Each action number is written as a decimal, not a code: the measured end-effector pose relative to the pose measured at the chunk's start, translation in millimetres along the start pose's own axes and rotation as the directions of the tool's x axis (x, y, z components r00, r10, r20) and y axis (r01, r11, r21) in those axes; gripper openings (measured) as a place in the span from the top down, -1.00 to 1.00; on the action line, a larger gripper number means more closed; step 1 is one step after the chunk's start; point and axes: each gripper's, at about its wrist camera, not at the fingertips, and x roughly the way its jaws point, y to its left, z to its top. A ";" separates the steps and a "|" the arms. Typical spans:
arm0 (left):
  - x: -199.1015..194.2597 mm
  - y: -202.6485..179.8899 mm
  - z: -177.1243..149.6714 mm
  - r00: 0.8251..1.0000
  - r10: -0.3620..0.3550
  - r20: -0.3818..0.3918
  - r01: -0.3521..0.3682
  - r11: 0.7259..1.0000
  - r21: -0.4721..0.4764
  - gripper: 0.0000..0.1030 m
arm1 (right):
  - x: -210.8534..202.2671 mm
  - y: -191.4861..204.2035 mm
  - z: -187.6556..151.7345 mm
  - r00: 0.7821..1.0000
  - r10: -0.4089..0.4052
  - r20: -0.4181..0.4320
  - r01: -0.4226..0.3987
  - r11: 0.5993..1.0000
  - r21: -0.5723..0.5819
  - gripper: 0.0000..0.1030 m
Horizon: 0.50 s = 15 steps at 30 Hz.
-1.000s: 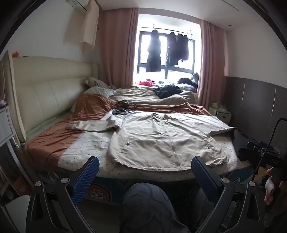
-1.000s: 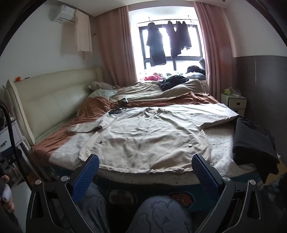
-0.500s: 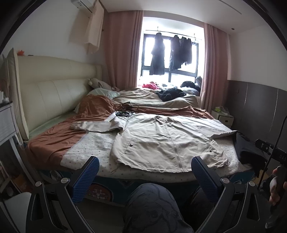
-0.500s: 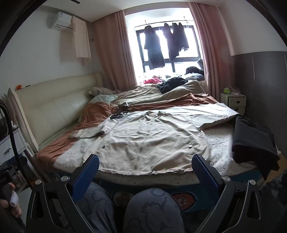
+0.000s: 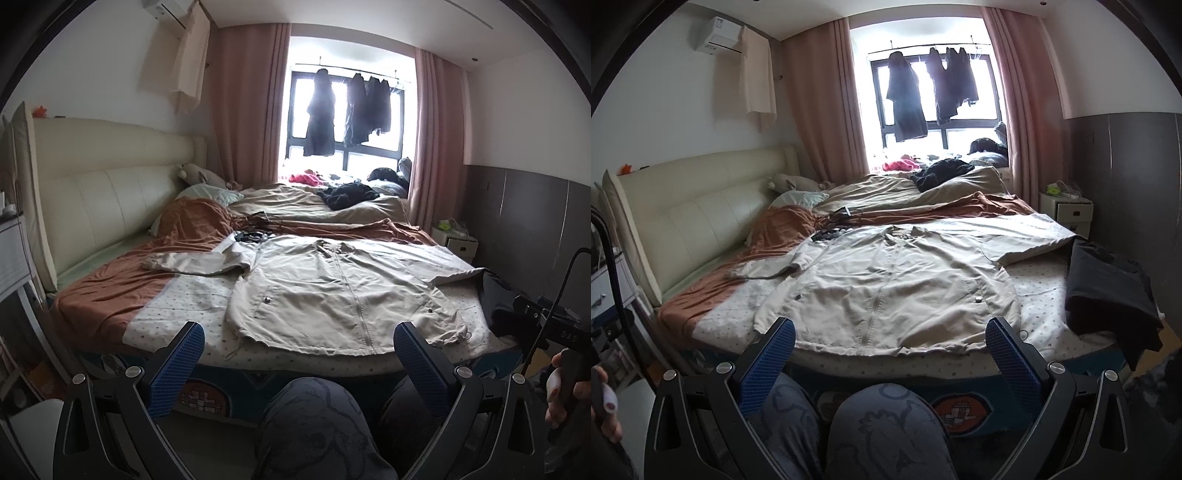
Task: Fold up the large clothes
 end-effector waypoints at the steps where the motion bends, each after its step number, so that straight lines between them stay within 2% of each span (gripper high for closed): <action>1: 0.5 0.0 0.4 1.000 0.001 0.000 -0.001 1.000 0.000 -0.99 | 0.0 0.0 0.2 1.000 0.002 0.001 -0.002 1.000 0.000 -1.00; 15: 0.6 -0.5 -1.0 1.000 -0.003 -0.006 0.003 1.000 0.002 -0.99 | -1.2 1.9 0.0 1.000 0.010 0.004 -0.010 1.000 0.000 -1.00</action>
